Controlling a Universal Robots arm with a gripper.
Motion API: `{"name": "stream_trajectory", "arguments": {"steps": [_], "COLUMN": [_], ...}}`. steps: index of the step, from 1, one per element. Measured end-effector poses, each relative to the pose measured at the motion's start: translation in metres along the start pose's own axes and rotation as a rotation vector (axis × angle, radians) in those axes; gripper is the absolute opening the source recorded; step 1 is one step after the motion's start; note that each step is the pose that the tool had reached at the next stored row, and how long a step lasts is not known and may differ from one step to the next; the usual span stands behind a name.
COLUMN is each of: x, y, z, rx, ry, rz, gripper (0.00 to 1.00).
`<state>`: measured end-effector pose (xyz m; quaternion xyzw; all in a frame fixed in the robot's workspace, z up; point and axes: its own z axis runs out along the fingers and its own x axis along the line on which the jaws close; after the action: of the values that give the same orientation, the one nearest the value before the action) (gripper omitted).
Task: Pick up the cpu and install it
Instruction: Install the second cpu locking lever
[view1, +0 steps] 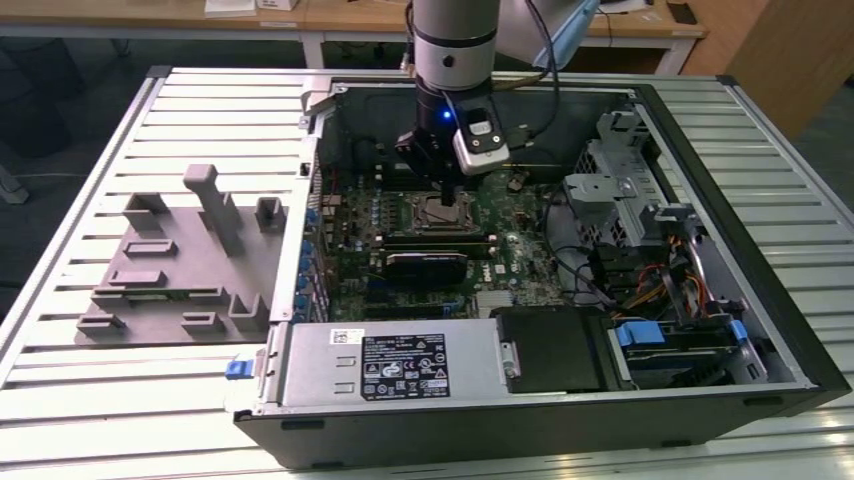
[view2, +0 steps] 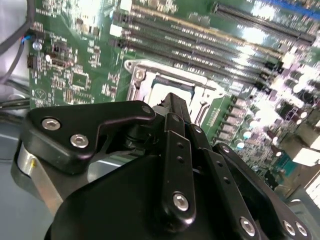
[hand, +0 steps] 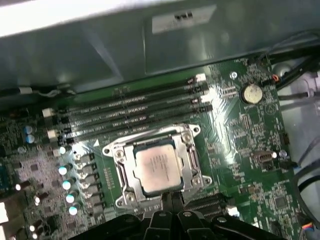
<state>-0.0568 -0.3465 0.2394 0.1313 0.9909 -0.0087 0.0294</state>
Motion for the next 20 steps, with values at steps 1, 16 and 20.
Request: {"name": "stream_trajectory", "arguments": {"steps": [1,16,20], "x": [-0.0006,-0.0027,-0.0008], "y": [-0.0023,-0.0242,-0.0252], "z": [0.0001,0.0032,0.0052], "rx": [0.0000,-0.0177,-0.0214], "ry": [0.0000,0.0037,0.0039], "rz": [0.000,-0.040,-0.078], "gripper": [0.11,0.11,0.11]}}
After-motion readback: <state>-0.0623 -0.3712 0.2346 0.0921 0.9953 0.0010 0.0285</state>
